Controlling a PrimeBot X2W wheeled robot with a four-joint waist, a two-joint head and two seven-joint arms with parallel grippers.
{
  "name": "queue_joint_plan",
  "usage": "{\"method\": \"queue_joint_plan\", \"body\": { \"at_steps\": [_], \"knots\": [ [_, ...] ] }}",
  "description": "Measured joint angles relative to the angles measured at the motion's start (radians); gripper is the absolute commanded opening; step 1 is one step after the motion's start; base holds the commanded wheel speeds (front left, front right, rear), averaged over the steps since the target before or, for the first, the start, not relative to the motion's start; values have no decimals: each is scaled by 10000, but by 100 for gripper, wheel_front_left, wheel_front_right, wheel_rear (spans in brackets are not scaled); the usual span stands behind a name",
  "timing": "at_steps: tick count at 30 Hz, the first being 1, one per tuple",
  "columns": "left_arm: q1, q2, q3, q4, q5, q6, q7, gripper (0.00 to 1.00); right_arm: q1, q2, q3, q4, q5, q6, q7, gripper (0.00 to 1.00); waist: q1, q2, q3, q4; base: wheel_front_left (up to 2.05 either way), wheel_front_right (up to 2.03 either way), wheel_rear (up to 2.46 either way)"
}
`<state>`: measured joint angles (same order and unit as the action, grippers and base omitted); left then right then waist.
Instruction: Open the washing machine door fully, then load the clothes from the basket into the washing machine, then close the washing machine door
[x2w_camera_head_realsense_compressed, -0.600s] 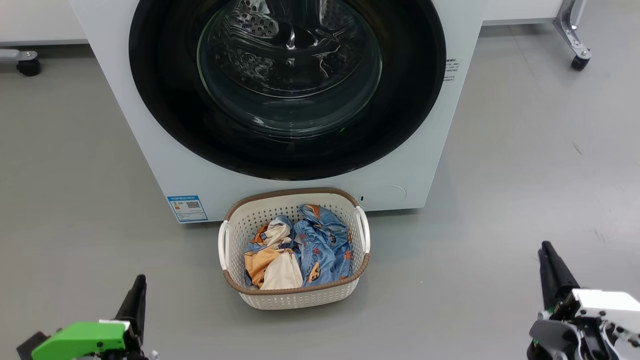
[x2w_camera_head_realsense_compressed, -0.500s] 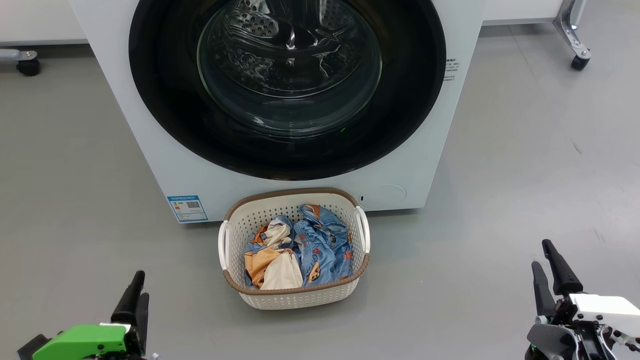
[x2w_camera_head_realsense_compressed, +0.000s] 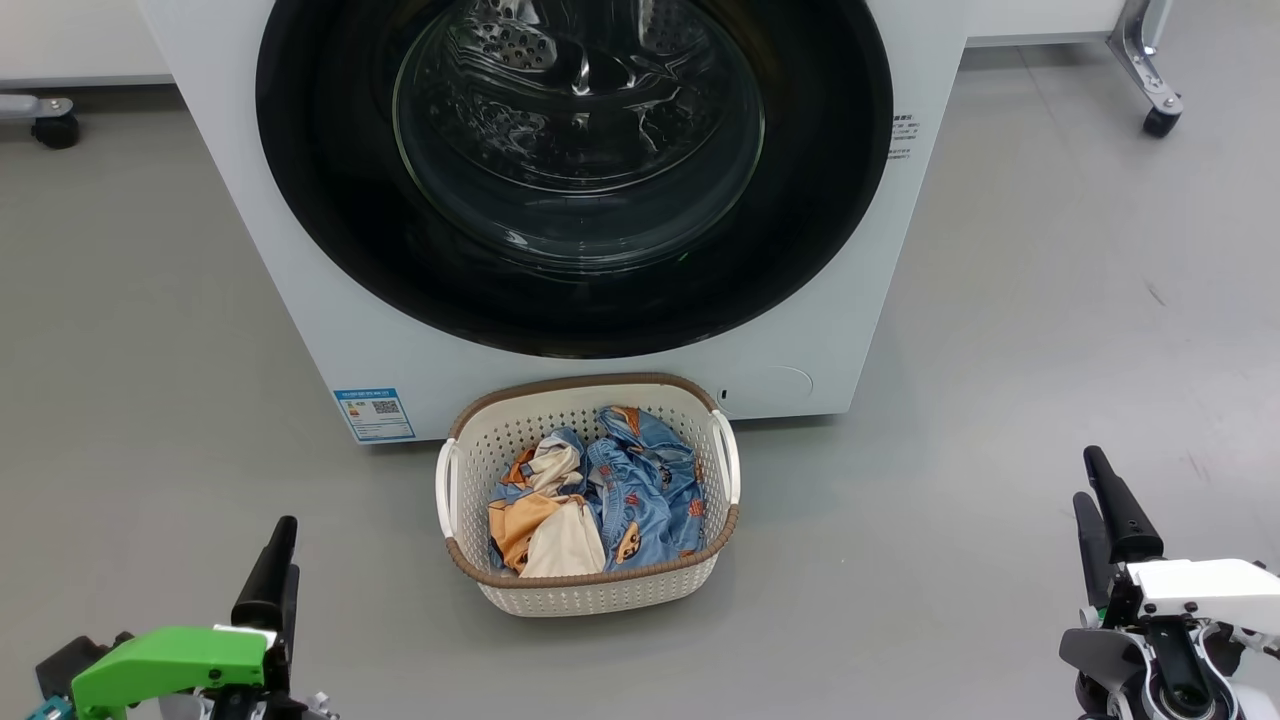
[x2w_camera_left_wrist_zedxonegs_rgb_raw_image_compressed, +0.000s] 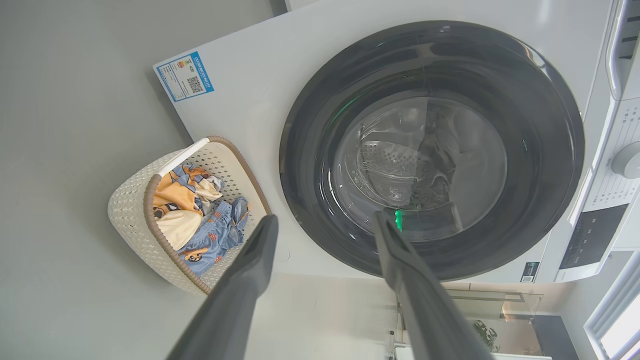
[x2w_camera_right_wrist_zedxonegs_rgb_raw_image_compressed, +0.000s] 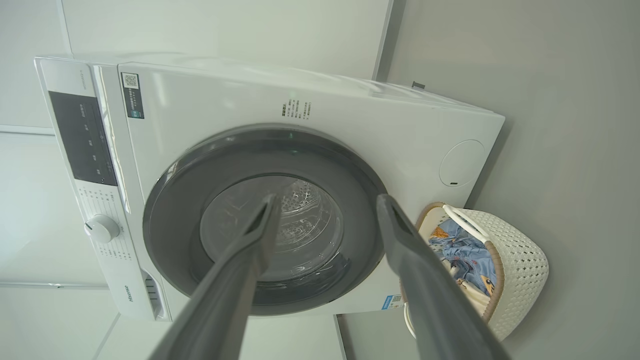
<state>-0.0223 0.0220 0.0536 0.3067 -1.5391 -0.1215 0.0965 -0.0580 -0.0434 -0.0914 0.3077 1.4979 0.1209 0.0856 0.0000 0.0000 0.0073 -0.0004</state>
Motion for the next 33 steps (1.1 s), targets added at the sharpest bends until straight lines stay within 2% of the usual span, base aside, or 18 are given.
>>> {"method": "queue_joint_plan", "body": {
  "at_steps": [9, 22, 33],
  "knots": [
    [-212, 345, -431, -115, 802, 0, -451, 100, -209, -343, 535, -115, -1126, 0, -397, 100, 0, 0, 22, -4, 0, 0, 0],
    [-478, 886, -1331, -86, 2566, 0, -1110, 100, -507, -878, 1398, -113, -3124, -4, -965, 100, 0, 0, 31, 5, 0, 0, 0],
    [-840, 1287, -1944, 54, 4096, 0, -1540, 100, -828, -1170, 2048, -104, -4669, -190, -1388, 100, 0, 0, 37, 15, 0, 0, 0]
  ]
}}
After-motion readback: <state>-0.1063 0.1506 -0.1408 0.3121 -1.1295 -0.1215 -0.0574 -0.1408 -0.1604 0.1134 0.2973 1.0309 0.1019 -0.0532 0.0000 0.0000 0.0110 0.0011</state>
